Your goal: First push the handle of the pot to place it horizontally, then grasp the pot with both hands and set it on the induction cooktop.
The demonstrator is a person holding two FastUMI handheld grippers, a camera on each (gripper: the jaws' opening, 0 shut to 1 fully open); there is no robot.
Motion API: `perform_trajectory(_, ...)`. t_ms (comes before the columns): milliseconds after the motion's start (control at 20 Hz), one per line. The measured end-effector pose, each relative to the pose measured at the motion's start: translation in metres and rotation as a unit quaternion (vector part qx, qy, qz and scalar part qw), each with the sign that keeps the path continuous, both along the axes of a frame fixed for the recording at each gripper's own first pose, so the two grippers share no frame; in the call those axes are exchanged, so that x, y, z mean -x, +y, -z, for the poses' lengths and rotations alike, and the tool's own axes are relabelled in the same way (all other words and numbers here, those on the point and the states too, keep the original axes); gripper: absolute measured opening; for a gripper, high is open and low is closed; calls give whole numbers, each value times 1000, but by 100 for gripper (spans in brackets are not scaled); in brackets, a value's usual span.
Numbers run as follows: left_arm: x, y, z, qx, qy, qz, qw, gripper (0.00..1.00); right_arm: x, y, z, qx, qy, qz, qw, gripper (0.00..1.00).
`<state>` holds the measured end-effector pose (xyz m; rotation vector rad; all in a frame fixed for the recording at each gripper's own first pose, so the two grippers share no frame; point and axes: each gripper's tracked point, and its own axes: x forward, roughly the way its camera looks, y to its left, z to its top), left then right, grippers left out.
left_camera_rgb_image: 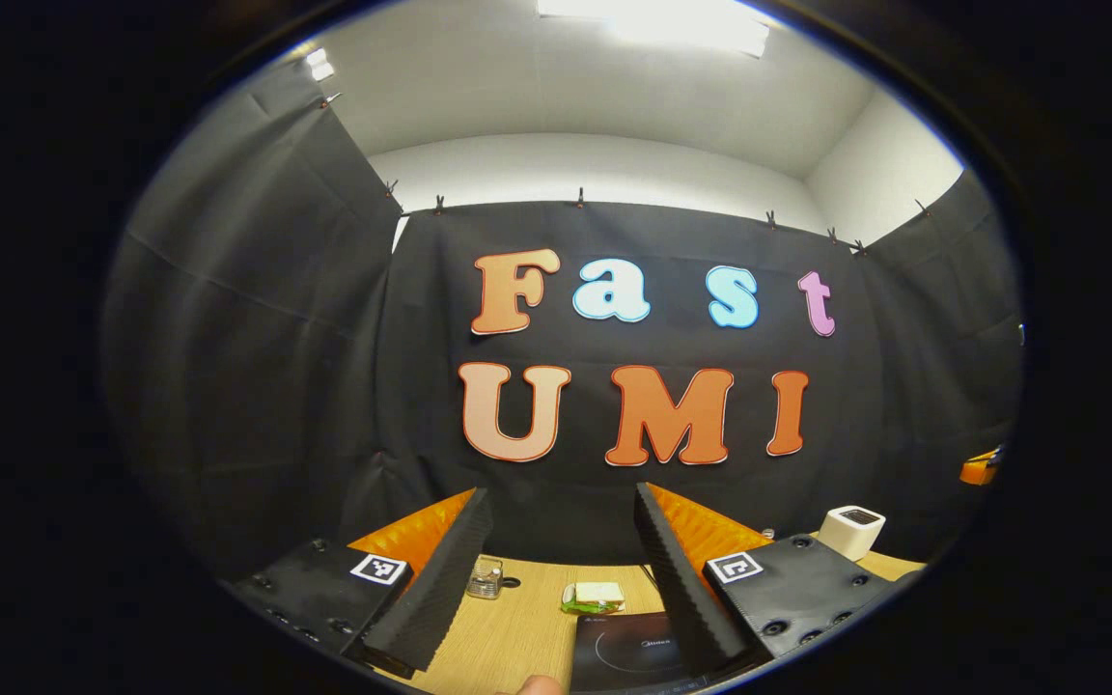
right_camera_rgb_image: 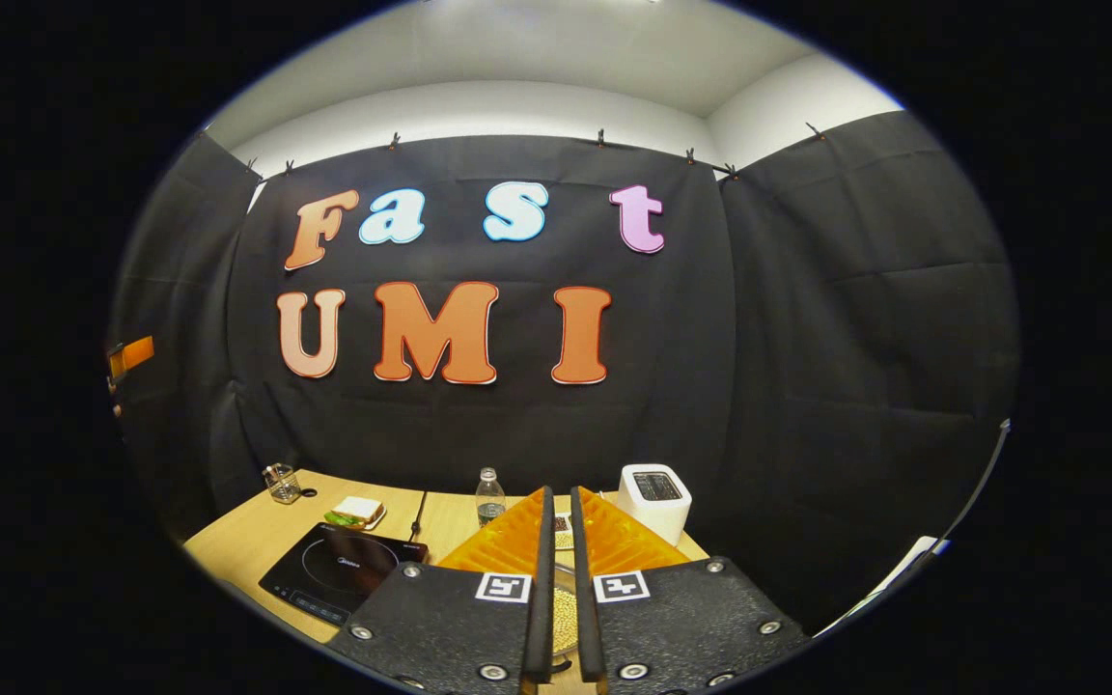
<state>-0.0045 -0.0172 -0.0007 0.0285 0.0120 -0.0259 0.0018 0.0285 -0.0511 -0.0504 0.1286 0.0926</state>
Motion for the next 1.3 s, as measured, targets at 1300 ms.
perform_trajectory(1300, -6, -13, 7, 5, 7, 11, 1000, 98, 55, 77, 209, 8, 234, -92, 968, 0)
